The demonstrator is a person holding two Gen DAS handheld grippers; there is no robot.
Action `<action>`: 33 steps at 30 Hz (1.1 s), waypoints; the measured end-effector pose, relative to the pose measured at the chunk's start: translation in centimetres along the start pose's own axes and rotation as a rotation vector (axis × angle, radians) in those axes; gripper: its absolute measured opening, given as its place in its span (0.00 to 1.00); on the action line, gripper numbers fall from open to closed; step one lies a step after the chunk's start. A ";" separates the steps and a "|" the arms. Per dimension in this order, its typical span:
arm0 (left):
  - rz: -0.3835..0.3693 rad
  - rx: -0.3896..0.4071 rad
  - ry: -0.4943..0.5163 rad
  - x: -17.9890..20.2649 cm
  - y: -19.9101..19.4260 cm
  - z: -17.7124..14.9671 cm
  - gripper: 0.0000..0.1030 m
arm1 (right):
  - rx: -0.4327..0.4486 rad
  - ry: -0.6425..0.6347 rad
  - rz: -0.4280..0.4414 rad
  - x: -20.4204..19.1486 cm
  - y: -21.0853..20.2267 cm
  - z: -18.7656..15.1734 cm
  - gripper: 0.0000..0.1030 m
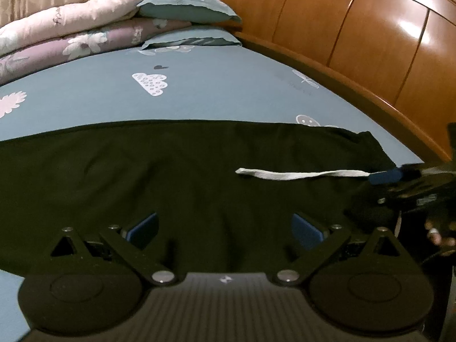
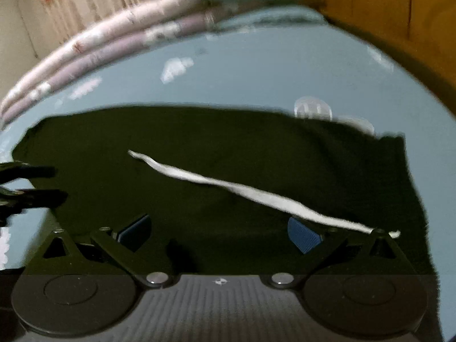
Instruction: Fold clothes
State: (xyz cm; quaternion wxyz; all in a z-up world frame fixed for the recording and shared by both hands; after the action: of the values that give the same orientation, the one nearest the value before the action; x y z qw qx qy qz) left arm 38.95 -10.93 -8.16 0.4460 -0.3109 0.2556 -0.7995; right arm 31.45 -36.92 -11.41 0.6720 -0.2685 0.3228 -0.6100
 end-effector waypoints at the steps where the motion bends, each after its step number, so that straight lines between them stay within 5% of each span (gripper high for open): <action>1: 0.002 0.000 -0.003 -0.2 -0.1 0.0 0.96 | -0.011 -0.009 -0.023 0.4 0.4 -0.1 1.00; 5: 0.006 0.008 -0.020 -0.9 -0.5 0.0 0.96 | -0.045 -0.054 -0.139 1.2 -0.4 0.5 1.00; 11: -0.003 0.010 -0.017 -0.8 -0.2 -0.2 0.96 | 0.047 -0.057 -0.049 1.1 -1.9 3.2 1.00; 15: 0.007 0.013 0.002 -0.8 -0.4 -0.2 0.96 | 0.010 -0.025 0.028 1.8 1.2 4.2 1.00; 18: 0.024 0.015 0.009 -1.0 -0.6 -0.3 0.96 | -0.053 -0.011 0.027 3.5 4.0 4.0 1.00; 23: 0.041 0.019 0.024 -1.2 -0.8 -0.5 0.96 | -0.025 -0.011 -0.041 6.1 4.5 5.3 1.00; 30: 0.032 0.019 0.016 -1.4 -0.9 -0.7 0.96 | 0.006 0.031 0.066 5.4 2.3 6.4 1.00; 33: 0.025 0.011 0.009 -1.5 -0.9 -0.7 0.96 | -0.044 0.017 0.014 5.9 3.6 6.0 1.00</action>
State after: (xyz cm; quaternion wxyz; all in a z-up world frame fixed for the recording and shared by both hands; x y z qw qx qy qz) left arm 38.58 -9.07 -8.37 0.4566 -0.3015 0.2570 -0.7966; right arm 38.66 -42.55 -10.84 0.6675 -0.2757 0.3437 -0.6003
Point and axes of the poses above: each gripper's, at about its wrist camera, not at the fingertips, and y roughly the way its jaws point, x to its right, z to its top, the point moved 3 cm from there along y, roughly the way its jaws point, and after that the axes turned 9 degrees about -y, right-handed, at the moved point
